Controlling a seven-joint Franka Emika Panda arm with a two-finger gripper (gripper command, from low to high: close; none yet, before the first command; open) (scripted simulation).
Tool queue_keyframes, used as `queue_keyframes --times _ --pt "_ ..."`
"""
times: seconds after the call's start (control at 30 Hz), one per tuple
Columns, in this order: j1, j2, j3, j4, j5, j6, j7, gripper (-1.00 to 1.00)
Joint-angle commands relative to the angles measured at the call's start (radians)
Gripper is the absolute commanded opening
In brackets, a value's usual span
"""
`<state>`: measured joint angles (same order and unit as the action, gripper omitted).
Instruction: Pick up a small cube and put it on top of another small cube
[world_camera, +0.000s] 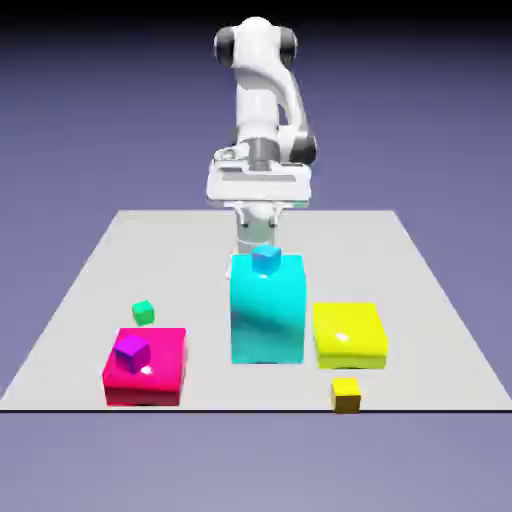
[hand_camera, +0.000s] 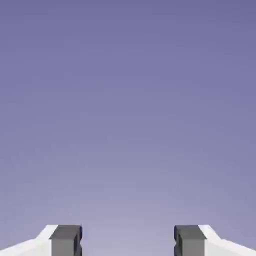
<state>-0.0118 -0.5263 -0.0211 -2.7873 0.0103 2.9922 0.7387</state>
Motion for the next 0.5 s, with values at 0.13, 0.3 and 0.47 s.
queue_keyframes --times 0.13,0.3,0.47 --pt "-0.099 0.181 -0.088 0.094 0.043 -0.186 -0.009 0.0" --pt "-0.197 0.362 -0.175 0.189 0.086 -0.372 -0.019 0.0" --pt "-0.296 0.544 -0.263 0.283 0.129 -0.558 -0.028 0.0"
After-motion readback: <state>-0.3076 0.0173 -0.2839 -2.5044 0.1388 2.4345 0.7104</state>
